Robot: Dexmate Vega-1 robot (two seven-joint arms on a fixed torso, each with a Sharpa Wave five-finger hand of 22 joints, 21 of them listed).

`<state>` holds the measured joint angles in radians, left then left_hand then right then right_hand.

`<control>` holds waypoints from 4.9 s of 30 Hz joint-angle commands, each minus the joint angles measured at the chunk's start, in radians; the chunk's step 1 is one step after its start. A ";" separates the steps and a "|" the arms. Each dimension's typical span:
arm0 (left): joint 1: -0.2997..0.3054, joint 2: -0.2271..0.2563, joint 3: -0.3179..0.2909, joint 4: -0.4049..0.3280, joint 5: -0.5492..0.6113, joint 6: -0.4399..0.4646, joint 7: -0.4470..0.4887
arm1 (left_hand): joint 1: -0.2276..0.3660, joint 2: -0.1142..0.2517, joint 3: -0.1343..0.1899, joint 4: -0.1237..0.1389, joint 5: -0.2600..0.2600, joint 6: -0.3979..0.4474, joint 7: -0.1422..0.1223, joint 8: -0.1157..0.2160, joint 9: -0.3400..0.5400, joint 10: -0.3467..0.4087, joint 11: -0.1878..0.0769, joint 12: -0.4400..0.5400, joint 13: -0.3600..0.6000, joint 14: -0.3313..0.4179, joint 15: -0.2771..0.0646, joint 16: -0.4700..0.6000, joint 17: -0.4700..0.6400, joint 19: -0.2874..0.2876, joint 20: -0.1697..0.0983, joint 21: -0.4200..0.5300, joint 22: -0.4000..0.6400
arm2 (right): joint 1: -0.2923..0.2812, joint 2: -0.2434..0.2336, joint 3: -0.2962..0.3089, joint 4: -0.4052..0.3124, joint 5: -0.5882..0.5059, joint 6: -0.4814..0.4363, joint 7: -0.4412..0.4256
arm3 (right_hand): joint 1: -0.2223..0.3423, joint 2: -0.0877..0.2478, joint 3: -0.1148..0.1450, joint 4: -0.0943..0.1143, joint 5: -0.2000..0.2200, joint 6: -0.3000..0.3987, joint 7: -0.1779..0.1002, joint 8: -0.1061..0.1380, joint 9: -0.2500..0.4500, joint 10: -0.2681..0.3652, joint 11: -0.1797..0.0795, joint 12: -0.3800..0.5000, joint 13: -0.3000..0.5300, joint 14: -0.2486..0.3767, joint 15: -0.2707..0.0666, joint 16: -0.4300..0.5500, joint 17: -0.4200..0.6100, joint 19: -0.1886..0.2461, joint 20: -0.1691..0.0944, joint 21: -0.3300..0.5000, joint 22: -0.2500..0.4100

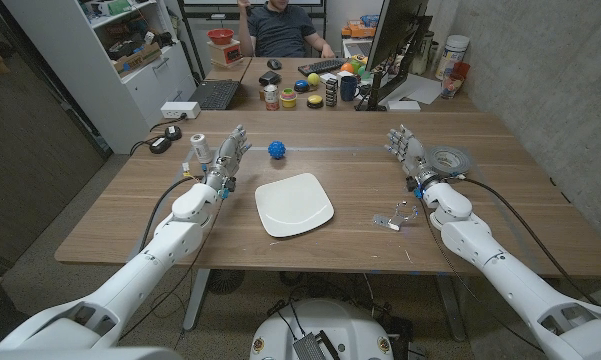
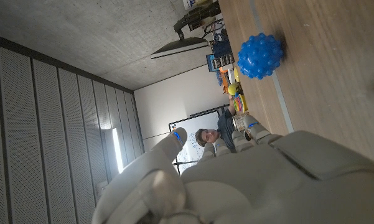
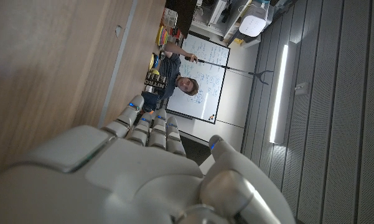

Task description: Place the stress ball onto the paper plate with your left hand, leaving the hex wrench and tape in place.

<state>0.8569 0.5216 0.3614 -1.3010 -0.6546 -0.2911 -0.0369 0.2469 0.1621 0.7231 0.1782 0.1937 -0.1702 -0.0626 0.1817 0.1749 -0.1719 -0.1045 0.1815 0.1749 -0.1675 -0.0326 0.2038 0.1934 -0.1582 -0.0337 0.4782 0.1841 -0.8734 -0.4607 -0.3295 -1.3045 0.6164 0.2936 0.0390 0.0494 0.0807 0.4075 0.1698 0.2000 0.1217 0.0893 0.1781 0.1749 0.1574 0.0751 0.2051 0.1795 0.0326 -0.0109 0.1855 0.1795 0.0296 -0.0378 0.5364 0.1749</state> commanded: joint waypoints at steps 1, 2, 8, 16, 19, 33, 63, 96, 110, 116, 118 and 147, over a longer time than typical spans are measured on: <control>0.004 -0.009 -0.012 0.017 0.014 -0.033 0.003 | 0.010 0.044 0.011 0.002 0.002 -0.106 -0.013 0.010 0.005 -0.056 -0.010 0.005 0.004 -0.098 -0.084 0.007 0.001 -0.009 -0.050 0.005 0.004 | -0.041 0.097 0.108 -0.011 -0.098 -0.029 0.054 | -0.001 0.094 0.007 -0.001 0.007 0.006 -0.001 0.007 0.003 0.009 0.000 0.005 0.005 0.006 0.002 0.007 0.004 0.010 -0.064 0.006 0.002; 0.001 -0.016 -0.012 0.027 0.023 -0.052 0.008 | 0.010 0.044 0.011 0.002 0.002 -0.101 -0.017 0.011 0.005 -0.049 -0.011 0.007 0.004 -0.097 -0.084 0.008 0.001 -0.007 -0.044 0.006 0.004 | -0.042 0.103 0.116 -0.011 -0.105 -0.035 0.058 | -0.001 0.093 0.007 -0.001 0.006 0.006 0.000 0.007 0.003 0.008 0.000 0.005 0.005 0.007 0.003 0.007 0.004 0.011 -0.065 0.006 0.002; -0.027 -0.044 -0.009 0.092 0.094 -0.147 0.038 | 0.003 0.034 0.003 0.006 -0.003 -0.065 -0.035 0.020 0.007 -0.039 -0.017 0.009 0.004 -0.087 -0.031 0.011 0.004 -0.006 0.037 0.008 0.004 | -0.047 0.137 0.155 -0.015 -0.144 -0.049 0.081 | -0.002 0.094 0.008 -0.001 0.006 0.007 -0.001 0.007 0.003 0.009 0.000 0.005 0.005 0.007 0.003 0.007 0.004 0.011 -0.065 0.004 0.002; -0.107 -0.097 0.001 0.251 0.217 -0.328 0.084 | -0.015 0.010 -0.027 -0.004 -0.013 -0.023 -0.050 0.030 0.009 -0.014 -0.016 0.018 0.004 -0.071 0.007 0.013 0.005 0.001 0.080 0.010 0.004 | -0.054 0.163 0.189 -0.023 -0.174 -0.061 0.107 | -0.002 0.093 0.008 -0.001 0.006 0.007 -0.001 0.007 0.003 0.009 0.001 0.005 0.005 0.007 0.003 0.007 0.004 0.012 -0.064 0.003 0.002; -0.164 -0.118 0.015 0.357 0.296 -0.444 0.102 | -0.013 0.005 -0.034 -0.013 -0.015 -0.013 -0.056 0.032 0.010 -0.010 -0.015 0.018 0.004 -0.063 0.011 0.012 0.002 0.004 0.081 0.010 0.004 | -0.060 0.169 0.199 -0.029 -0.184 -0.063 0.110 | -0.002 0.093 0.008 -0.002 0.006 0.006 -0.001 0.007 0.003 0.009 0.000 0.005 0.005 0.007 0.004 0.007 0.004 0.013 -0.065 0.002 0.002; -0.339 -0.146 0.088 0.617 0.583 -0.718 0.230 | 0.008 -0.039 -0.068 -0.065 -0.020 0.017 -0.138 0.031 0.011 -0.025 -0.014 0.011 0.005 -0.072 0.019 -0.012 -0.014 -0.021 0.137 -0.006 0.002 | -0.085 0.188 0.228 -0.049 -0.207 -0.061 0.119 | -0.004 0.092 0.009 -0.002 0.006 0.007 0.001 0.007 0.003 0.010 0.000 0.005 0.005 0.008 0.004 0.007 0.004 0.015 -0.064 -0.001 0.003; -0.436 0.070 0.217 0.259 1.046 -0.349 0.313 | 0.087 -0.129 -0.120 -0.179 -0.014 0.004 -0.158 0.026 0.016 0.006 -0.038 0.025 0.006 -0.007 -0.012 -0.008 -0.018 0.080 0.194 -0.015 -0.008 | -0.129 0.193 0.253 -0.081 -0.223 -0.029 0.118 | -0.009 0.088 0.010 0.000 0.005 0.009 0.000 0.007 0.003 0.014 -0.001 0.006 0.004 0.011 0.004 0.006 0.003 0.019 -0.062 -0.010 0.003; -0.606 0.123 0.445 0.339 1.277 -0.246 0.287 | 0.174 -0.163 -0.149 -0.255 -0.002 0.002 -0.159 0.024 0.019 0.005 -0.041 0.014 0.007 0.000 -0.014 -0.015 -0.014 0.095 0.200 -0.058 -0.011 | -0.127 0.190 0.249 -0.084 -0.224 -0.020 0.122 | -0.015 0.084 0.010 0.001 0.005 0.011 0.000 0.008 0.003 0.016 0.001 0.005 0.004 0.015 0.006 0.005 0.002 0.026 -0.060 -0.019 0.003; -0.659 0.105 0.526 0.419 1.321 -0.252 0.312 | 0.214 -0.169 -0.164 -0.279 0.006 0.014 -0.159 0.031 0.021 0.038 -0.035 0.023 0.008 0.033 -0.022 -0.009 -0.014 0.126 0.198 -0.071 -0.011 | -0.119 0.193 0.243 -0.071 -0.226 -0.014 0.117 | -0.017 0.083 0.011 0.001 0.005 0.012 0.001 0.008 0.003 0.016 0.000 0.005 0.004 0.016 0.007 0.004 0.002 0.029 -0.059 -0.024 0.003; -0.682 0.092 0.568 0.462 1.338 -0.259 0.312 | 0.232 -0.169 -0.165 -0.289 0.009 0.017 -0.159 0.033 0.022 0.038 -0.034 0.021 0.008 0.033 -0.020 -0.011 -0.015 0.128 0.198 -0.077 -0.011 | -0.121 0.192 0.242 -0.076 -0.227 -0.013 0.115 | -0.017 0.083 0.011 0.001 0.005 0.013 0.001 0.008 0.003 0.017 0.001 0.005 0.004 0.017 0.007 0.004 0.002 0.030 -0.059 -0.026 0.003; -0.689 0.087 0.581 0.476 1.343 -0.260 0.314 | 0.236 -0.167 -0.167 -0.289 0.011 0.020 -0.159 0.034 0.022 0.039 -0.033 0.021 0.008 0.034 -0.020 -0.011 -0.014 0.131 0.195 -0.079 -0.011 | -0.121 0.192 0.241 -0.077 -0.226 -0.014 0.115 | -0.017 0.083 0.011 0.001 0.005 0.012 0.002 0.008 0.003 0.017 0.001 0.005 0.004 0.017 0.007 0.004 0.001 0.030 -0.059 -0.026 0.003; -0.758 0.074 0.725 0.530 1.409 -0.206 0.266 | 0.321 -0.106 -0.153 -0.304 0.028 0.060 -0.159 0.046 0.024 0.088 -0.016 0.025 0.010 0.103 -0.019 0.003 -0.004 0.219 0.174 -0.087 -0.009 | -0.122 0.195 0.244 -0.073 -0.214 -0.005 0.121 | -0.021 0.081 0.011 0.002 0.005 0.013 0.000 0.007 0.003 0.020 0.000 0.006 0.004 0.019 0.009 0.003 0.001 0.034 -0.059 -0.036 0.003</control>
<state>0.1244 0.5920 1.0277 -0.7723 0.7319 -0.5267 0.2579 0.5486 0.0534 0.5638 -0.1246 0.2147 -0.1157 -0.2197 0.2235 0.1959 -0.0896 -0.1246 0.2073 0.1792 -0.0711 -0.0350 0.2008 0.1842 0.0497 0.1415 0.3918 0.1724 -1.0006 -0.2698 -0.0882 -1.3877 0.3907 0.2812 0.1513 0.0347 0.0843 0.4115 0.1739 0.1997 0.1270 0.0948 0.1781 0.1743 0.1678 0.0749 0.2050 0.1788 0.0412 -0.0019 0.1854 0.1789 0.0527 -0.0357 0.5029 0.1743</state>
